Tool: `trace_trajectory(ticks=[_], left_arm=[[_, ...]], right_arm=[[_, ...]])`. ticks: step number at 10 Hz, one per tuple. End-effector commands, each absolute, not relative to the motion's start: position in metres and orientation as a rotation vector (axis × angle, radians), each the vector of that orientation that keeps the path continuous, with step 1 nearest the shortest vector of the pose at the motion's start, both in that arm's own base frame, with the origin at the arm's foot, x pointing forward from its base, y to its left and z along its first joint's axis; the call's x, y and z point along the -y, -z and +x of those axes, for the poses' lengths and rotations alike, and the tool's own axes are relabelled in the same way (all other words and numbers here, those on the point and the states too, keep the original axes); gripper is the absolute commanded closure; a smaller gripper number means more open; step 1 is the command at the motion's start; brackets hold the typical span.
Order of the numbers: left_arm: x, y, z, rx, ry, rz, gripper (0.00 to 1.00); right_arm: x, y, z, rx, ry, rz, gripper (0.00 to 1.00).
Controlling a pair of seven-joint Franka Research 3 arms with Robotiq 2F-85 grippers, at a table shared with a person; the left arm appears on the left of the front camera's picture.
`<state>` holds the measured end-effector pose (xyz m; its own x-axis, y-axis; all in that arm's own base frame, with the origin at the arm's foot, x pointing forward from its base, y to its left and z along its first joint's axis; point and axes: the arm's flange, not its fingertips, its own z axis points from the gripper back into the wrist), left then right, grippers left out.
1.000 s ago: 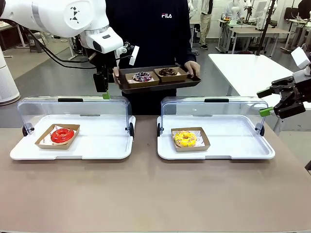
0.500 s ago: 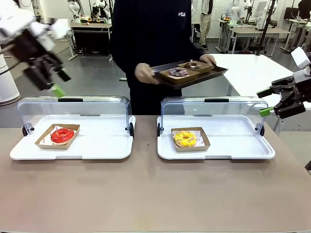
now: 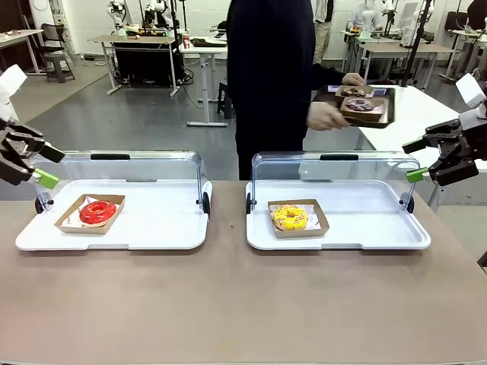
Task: Provide the desired donut to the person.
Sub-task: Place the picked Paper togo box onto the Handle tray extended by the person.
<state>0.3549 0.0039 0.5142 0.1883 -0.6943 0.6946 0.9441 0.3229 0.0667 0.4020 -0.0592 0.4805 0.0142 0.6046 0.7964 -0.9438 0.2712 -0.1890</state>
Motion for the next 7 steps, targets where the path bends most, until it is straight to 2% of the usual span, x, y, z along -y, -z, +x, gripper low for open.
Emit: trace_trajectory(ticks=[1, 7], left_arm=[[-0.014, -0.502, 0.344, 0.781, 1.183, -0.409, 0.0], [-0.043, -0.486, 0.327, 0.801, 1.076, -0.427, 0.0]], right_arm=[[0.058, -0.479, 0.403, 0.949, -1.275, 0.472, 0.0], [0.058, -0.479, 0.403, 0.949, -1.275, 0.472, 0.0]])
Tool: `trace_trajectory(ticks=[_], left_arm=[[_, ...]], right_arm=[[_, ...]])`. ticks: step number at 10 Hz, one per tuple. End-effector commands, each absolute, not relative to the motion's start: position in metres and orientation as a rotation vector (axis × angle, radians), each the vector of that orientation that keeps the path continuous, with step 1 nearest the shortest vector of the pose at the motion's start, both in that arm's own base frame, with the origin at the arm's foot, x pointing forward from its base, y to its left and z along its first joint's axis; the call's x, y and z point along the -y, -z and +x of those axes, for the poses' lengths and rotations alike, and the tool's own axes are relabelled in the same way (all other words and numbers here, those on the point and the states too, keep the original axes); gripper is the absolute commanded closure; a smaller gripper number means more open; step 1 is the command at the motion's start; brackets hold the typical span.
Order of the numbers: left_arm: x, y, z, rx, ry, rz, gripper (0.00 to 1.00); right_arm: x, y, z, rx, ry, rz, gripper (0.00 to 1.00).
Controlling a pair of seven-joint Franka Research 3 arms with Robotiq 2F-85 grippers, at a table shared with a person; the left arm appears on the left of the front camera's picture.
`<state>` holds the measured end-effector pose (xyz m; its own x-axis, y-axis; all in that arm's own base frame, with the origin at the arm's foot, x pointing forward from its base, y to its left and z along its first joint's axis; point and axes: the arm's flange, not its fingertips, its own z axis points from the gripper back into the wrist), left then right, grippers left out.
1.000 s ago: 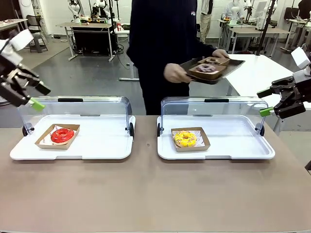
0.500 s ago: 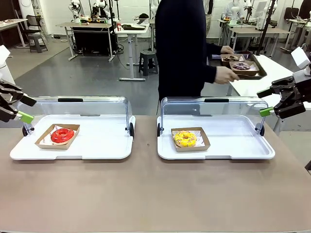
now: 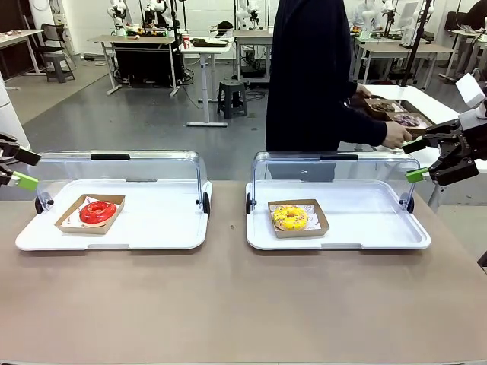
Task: Provide the desired donut to the person.
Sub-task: Place the picked Paper togo box onto the Handle tray extended by the person.
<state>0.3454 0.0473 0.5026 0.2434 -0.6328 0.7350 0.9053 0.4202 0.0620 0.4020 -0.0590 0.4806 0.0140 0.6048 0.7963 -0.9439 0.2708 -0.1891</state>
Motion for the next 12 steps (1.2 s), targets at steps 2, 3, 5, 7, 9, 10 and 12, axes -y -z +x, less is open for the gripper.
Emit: trace_trajectory(ticks=[2, 3, 5, 7, 9, 10, 12], left_arm=[[-0.041, -0.488, 0.325, 0.819, 1.069, -0.43, 0.0], [-0.04, -0.488, 0.325, 0.821, 1.061, -0.435, 0.0], [-0.041, -0.489, 0.324, 0.826, 1.059, -0.435, 0.0], [-0.035, -0.491, 0.327, 0.811, 1.097, -0.442, 0.0], [-0.048, -0.506, 0.345, 0.794, 1.07, -0.433, 0.0], [-0.048, -0.506, 0.345, 0.794, 1.07, -0.433, 0.0], [-0.048, -0.506, 0.345, 0.794, 1.07, -0.433, 0.0]], right_arm=[[0.058, -0.479, 0.403, 0.949, -1.275, 0.472, 0.0], [0.058, -0.479, 0.403, 0.949, -1.275, 0.472, 0.0], [0.058, -0.479, 0.403, 0.949, -1.275, 0.472, 0.0], [0.058, -0.479, 0.403, 0.949, -1.275, 0.472, 0.0], [0.058, -0.479, 0.403, 0.949, -1.275, 0.472, 0.0], [0.058, -0.479, 0.403, 0.949, -1.275, 0.472, 0.0], [0.058, -0.479, 0.403, 0.949, -1.275, 0.472, 0.0]])
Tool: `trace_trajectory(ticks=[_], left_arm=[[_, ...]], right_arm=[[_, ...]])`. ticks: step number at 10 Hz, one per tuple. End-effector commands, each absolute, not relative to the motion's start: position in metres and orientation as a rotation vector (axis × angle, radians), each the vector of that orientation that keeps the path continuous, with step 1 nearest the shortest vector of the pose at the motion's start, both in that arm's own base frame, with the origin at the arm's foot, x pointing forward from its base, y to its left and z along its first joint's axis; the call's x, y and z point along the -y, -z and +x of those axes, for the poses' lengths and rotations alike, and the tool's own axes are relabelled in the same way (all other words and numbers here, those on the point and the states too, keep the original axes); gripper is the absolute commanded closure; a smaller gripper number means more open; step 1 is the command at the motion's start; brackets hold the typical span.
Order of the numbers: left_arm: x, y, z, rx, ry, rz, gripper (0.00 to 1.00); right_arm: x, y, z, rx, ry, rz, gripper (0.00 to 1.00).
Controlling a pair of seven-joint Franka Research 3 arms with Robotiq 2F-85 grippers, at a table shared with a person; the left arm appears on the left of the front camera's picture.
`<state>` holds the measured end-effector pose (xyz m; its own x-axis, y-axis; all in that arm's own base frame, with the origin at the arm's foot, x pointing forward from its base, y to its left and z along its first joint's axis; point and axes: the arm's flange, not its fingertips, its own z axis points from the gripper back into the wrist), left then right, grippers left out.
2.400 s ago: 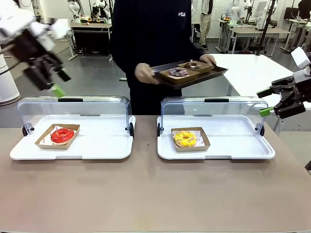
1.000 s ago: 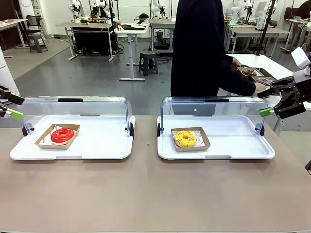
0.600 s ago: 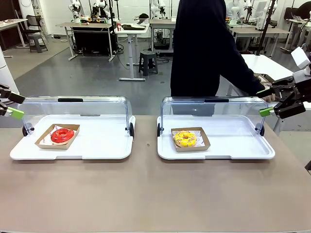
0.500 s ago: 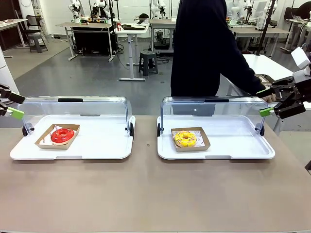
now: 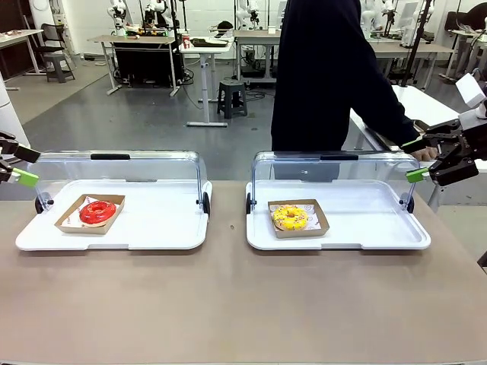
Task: Provide the desired donut to the person.
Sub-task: Place the picked Paper togo box onto the Handle tray extended by the person.
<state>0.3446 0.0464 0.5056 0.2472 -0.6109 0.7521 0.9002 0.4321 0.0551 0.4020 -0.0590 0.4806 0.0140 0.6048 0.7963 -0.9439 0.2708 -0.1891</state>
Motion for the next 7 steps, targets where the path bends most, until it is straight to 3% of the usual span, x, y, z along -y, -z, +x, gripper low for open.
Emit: trace_trajectory(ticks=[1, 7], left_arm=[[-0.048, -0.5056, 0.3446, 0.794, 1.07, -0.433, 0.0], [-0.048, -0.5056, 0.3446, 0.794, 1.07, -0.433, 0.0]], right_arm=[[0.0581, -0.4791, 0.403, 0.949, -1.275, 0.472, 0.0], [0.0581, -0.4791, 0.403, 0.949, -1.275, 0.472, 0.0]])
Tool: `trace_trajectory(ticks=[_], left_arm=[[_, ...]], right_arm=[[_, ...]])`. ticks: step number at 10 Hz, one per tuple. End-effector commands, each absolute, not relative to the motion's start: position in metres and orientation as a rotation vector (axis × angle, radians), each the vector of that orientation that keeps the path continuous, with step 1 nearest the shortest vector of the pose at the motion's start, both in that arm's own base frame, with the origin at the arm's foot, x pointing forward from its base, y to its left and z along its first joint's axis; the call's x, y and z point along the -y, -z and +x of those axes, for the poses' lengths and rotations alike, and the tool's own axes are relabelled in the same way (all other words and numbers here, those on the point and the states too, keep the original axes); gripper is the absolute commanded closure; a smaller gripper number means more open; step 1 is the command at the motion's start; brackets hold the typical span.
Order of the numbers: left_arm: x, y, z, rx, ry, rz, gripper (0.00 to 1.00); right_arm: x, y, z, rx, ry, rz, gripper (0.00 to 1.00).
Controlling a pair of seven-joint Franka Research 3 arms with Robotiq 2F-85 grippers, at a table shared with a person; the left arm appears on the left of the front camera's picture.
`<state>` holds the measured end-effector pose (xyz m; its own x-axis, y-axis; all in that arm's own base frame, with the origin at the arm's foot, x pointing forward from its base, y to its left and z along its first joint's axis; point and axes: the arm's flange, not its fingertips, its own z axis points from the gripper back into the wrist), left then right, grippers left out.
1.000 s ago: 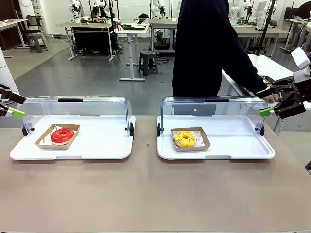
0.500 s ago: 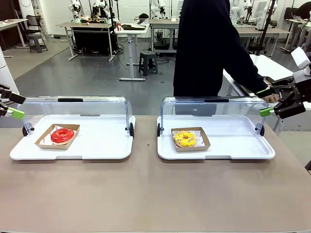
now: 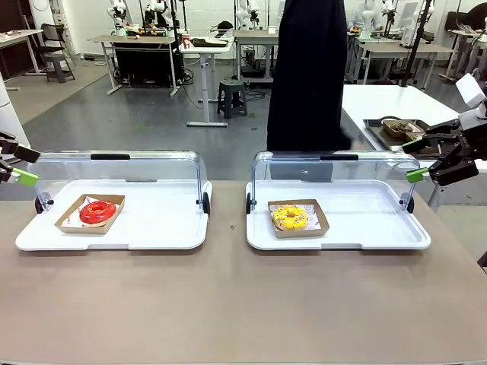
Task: Provide the desired donut to the person.
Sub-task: Place the picked Paper togo box onto the Handle tray extended by the person.
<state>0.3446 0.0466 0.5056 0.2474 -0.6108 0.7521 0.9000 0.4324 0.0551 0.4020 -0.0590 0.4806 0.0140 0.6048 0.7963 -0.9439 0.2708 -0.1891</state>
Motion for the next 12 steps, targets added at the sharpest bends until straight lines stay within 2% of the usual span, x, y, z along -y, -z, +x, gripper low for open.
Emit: trace_trajectory(ticks=[1, 12], left_arm=[[-0.048, -0.5056, 0.3446, 0.794, 1.07, -0.433, 0.0], [-0.048, -0.5056, 0.3446, 0.794, 1.07, -0.433, 0.0]], right_arm=[[0.0581, -0.4791, 0.403, 0.949, -1.275, 0.472, 0.0], [0.0581, -0.4791, 0.403, 0.949, -1.275, 0.472, 0.0]])
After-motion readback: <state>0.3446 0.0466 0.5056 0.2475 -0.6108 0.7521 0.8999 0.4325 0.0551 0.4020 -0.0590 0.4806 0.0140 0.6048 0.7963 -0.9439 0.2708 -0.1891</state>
